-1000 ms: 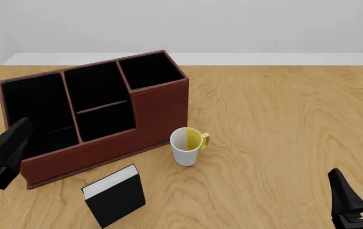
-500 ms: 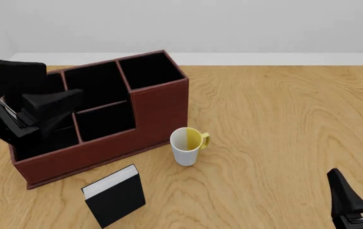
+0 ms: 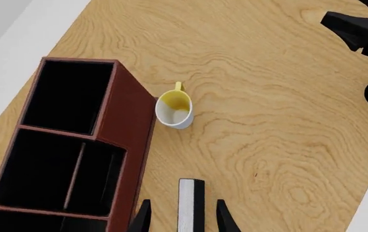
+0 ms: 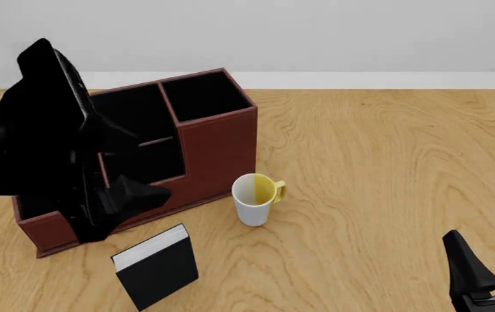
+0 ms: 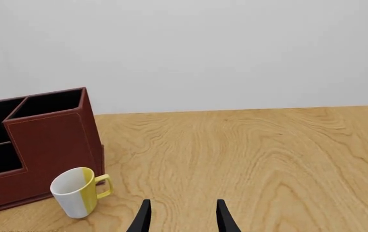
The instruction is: Pick up the book and place it in the front compartment of the caddy.
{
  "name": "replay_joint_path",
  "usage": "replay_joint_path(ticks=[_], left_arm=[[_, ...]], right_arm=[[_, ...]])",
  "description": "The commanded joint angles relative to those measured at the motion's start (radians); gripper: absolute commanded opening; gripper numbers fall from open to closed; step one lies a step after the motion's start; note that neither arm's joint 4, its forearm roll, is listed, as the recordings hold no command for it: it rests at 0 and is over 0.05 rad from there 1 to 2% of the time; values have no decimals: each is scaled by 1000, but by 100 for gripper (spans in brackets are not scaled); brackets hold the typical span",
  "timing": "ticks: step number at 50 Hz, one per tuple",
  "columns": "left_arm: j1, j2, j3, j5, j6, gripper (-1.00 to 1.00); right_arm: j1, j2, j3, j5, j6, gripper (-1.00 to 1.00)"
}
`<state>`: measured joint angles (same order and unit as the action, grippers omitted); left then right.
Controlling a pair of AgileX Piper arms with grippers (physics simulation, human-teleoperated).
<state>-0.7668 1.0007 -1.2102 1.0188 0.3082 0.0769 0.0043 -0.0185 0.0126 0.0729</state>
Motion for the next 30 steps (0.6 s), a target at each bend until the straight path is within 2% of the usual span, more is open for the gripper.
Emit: replay_joint_path(ticks=[1, 4, 5, 7, 16, 26, 30], left_arm=[[-37, 72, -37, 144, 50, 100], [-22, 80, -20, 154, 68, 100], [16, 81, 6, 147, 116, 100], [29, 82, 20, 150, 130, 100], [28, 92, 55, 143, 119, 100], [49, 101, 160, 93, 129, 100], [96, 113, 214, 62, 176, 100]], right_arm=[[2, 0, -1, 0, 4, 100], [-10, 3, -7, -4, 4, 100], [-10, -2, -5, -1, 5, 100], [-11, -3, -4, -2, 6, 100], [-6, -3, -3, -1, 7, 100], [-4, -3, -1, 0, 6, 100], [-1, -3, 0, 1, 4, 100]])
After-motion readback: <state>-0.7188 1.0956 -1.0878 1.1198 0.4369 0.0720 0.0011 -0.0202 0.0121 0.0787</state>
